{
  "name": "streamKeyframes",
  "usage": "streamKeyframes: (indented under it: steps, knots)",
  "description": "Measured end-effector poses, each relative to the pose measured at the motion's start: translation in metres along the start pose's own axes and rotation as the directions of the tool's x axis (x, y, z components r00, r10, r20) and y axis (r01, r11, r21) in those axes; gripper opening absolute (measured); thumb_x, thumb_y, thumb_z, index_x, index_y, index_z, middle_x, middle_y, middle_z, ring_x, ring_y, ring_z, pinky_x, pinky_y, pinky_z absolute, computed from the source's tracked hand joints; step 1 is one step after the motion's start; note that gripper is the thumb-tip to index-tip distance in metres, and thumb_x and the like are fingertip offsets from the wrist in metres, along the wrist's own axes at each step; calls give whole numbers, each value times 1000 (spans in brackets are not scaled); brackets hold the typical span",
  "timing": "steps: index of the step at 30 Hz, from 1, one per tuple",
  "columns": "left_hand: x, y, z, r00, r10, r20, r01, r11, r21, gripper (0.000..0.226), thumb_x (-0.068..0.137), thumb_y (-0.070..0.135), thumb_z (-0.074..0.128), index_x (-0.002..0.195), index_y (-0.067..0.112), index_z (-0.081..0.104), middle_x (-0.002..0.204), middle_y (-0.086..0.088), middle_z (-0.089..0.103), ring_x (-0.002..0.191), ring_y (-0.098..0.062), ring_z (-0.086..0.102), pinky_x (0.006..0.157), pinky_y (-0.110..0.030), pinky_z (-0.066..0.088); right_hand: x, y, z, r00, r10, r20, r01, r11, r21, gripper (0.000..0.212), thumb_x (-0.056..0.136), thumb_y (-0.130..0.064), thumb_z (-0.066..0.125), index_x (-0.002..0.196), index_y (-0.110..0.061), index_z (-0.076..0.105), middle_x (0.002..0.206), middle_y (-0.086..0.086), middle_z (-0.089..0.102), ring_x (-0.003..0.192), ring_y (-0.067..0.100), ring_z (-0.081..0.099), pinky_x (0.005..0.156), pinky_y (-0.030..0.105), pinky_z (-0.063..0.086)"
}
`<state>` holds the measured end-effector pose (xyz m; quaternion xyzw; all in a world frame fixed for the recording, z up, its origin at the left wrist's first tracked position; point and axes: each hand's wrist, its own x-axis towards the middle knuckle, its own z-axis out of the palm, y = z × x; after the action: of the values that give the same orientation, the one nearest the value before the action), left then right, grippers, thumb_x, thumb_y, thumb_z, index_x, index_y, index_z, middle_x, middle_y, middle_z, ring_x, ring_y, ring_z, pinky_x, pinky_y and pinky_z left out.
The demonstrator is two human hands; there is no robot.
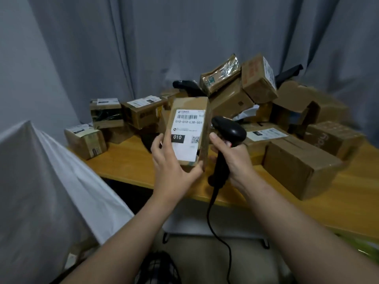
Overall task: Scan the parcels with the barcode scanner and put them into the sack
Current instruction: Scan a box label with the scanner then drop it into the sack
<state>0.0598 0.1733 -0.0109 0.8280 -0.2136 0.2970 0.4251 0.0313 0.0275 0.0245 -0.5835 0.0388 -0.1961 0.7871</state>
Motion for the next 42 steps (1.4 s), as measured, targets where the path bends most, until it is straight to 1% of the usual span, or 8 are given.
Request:
streamKeyframes:
  steps: [9,11,14,18,22,27,36,42]
  knots:
    - [-42,12,21,973,91,211,-83,995,-49,102,74,67,52,151,28,-3,156,-1,-1,142,-17,5,111,-32,13,-41,9,-22,994,-112,-18,113,989,90,31,84,7,66,103,-18,66,101,-2,73,92,9,71,73,20,56]
    - [-38,12,19,945,-1,327,73,975,-209,99,75,72,45,149,33,-7,158,1,1,145,-16,9,113,-32,13,-40,7,-32,994,-106,-29,107,992,59,29,84,6,66,102,-17,67,99,-1,74,92,13,72,76,25,58]
    - [-18,9,20,817,-212,536,489,747,-450,87,85,59,51,153,32,3,152,-2,35,134,-18,41,113,-45,33,-42,3,-47,996,-85,17,85,996,-7,30,85,6,64,104,-17,66,91,-5,76,88,12,72,73,25,58]
    - [-1,-1,12,703,-229,673,642,613,-461,70,87,27,64,148,22,30,119,2,67,101,-13,67,91,-37,51,-48,-3,-61,992,-61,113,71,994,-83,32,85,3,64,107,-20,64,96,-7,75,93,10,71,75,22,57]
    - [7,-7,10,751,-273,602,604,653,-457,101,72,23,80,149,39,17,127,-7,59,111,-18,62,92,-38,52,-46,-3,-61,988,-142,-63,115,941,-320,25,84,-15,73,107,-20,66,97,-10,69,84,-5,65,71,9,50]
    - [5,-14,11,793,-255,554,549,694,-465,99,80,10,75,149,41,12,120,-1,54,106,-8,56,67,-19,56,-58,6,-55,982,-187,-20,153,858,-490,12,83,-24,74,76,-20,66,58,-7,60,58,11,59,60,31,50]
    - [1,-18,13,799,-274,536,546,704,-454,93,84,8,71,151,36,12,100,12,61,83,5,64,68,-20,57,-76,36,-47,970,-233,-67,179,876,-448,19,81,-29,73,76,-12,67,55,-1,61,55,18,61,57,38,52]
    - [3,-19,13,788,-285,545,555,712,-430,94,85,11,71,150,39,11,100,12,61,88,1,61,70,-21,56,-84,43,-47,972,-224,-67,172,879,-444,12,85,-20,72,76,-16,66,56,0,61,53,16,61,55,36,52]
